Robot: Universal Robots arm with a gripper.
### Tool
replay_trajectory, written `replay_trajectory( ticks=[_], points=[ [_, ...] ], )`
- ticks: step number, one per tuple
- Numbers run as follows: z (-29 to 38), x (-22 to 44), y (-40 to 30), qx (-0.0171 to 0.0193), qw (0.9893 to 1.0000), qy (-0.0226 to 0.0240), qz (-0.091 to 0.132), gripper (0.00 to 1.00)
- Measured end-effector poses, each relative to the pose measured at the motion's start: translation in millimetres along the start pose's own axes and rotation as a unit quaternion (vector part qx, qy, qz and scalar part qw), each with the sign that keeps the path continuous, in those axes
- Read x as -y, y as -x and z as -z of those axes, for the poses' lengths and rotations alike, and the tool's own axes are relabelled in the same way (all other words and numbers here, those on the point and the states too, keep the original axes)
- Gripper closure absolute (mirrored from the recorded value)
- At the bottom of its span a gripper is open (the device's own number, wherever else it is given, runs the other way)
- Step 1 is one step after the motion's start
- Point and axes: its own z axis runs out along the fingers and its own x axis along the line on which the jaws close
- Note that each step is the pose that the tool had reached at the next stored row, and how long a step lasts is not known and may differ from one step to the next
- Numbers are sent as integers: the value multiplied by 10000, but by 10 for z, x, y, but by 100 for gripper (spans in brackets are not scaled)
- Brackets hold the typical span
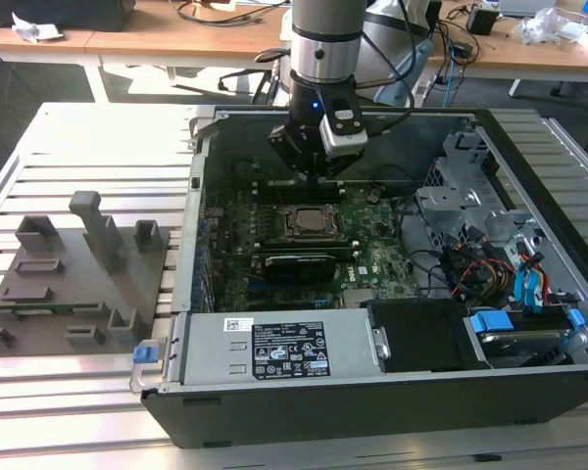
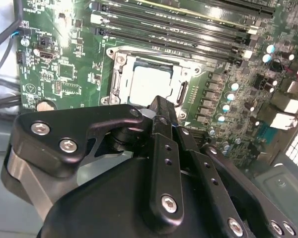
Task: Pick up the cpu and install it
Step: 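Install the first cpu locking lever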
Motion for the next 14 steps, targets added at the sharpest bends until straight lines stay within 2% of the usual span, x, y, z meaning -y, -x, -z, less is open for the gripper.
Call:
replay_trajectory(
  ticks=[4,9,11,14],
  points=[
    [0,0,0,20,9994,11,343,89],
    [0,0,0,36,9982,20,606,89],
    [0,0,0,48,9968,27,801,89],
    [1,1,0,53,9956,43,938,89]
  ],
)
